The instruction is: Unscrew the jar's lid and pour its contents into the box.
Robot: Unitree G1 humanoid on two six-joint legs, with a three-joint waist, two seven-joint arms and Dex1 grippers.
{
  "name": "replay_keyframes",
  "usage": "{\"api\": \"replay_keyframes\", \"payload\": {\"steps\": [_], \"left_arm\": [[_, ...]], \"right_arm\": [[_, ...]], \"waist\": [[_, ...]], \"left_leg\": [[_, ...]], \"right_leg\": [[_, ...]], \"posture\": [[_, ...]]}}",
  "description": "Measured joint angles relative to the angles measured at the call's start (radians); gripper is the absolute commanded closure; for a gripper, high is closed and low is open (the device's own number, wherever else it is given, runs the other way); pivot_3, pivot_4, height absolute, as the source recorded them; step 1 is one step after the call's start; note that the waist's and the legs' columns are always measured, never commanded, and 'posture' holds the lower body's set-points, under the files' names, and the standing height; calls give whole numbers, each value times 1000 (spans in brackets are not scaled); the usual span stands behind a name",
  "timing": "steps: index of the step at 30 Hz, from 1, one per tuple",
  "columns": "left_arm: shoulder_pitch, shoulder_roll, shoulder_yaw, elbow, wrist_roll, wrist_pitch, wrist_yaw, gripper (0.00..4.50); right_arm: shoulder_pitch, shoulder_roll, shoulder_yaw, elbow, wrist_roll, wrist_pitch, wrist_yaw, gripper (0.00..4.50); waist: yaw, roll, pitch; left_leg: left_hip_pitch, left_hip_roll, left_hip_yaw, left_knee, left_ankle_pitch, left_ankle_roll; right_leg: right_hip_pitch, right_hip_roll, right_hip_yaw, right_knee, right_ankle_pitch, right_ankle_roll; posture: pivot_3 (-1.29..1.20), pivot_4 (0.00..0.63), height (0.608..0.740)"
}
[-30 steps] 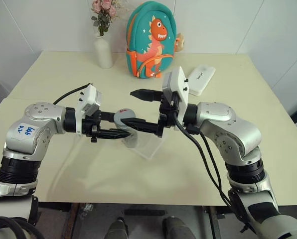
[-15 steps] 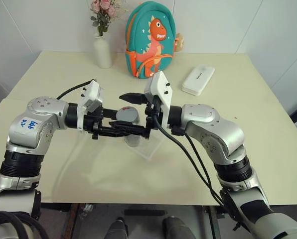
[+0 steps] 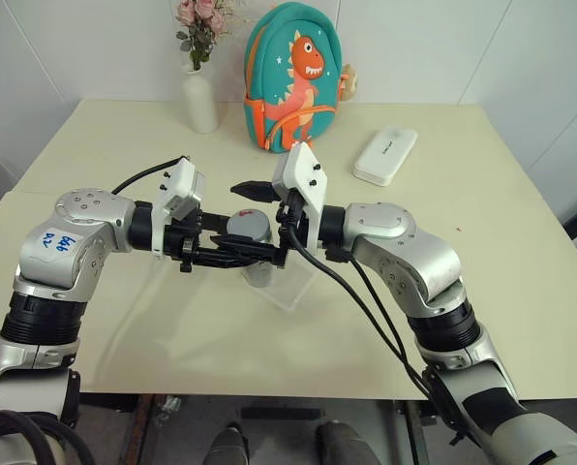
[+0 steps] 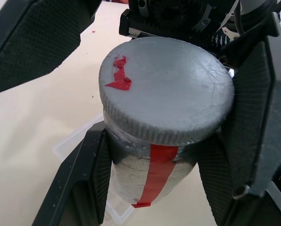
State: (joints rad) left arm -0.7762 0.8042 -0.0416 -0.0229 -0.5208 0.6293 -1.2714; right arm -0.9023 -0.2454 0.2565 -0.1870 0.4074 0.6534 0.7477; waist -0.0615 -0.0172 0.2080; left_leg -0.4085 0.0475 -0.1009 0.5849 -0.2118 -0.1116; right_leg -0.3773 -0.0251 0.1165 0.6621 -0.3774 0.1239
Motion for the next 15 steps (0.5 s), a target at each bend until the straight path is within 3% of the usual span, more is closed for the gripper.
{"api": "replay_keyframes", "payload": {"steps": [15], "left_arm": [[2, 0, 0, -1, 3, 0, 20, 2110]], "right_arm": [[12, -73, -7, -31, 12, 5, 19, 46]], "waist": [[1, 0, 0]], "left_leg": [[0, 0, 0, 0, 0, 0]], "right_leg": [[0, 0, 0, 0, 0, 0]], "posture": [[0, 150, 740]]}}
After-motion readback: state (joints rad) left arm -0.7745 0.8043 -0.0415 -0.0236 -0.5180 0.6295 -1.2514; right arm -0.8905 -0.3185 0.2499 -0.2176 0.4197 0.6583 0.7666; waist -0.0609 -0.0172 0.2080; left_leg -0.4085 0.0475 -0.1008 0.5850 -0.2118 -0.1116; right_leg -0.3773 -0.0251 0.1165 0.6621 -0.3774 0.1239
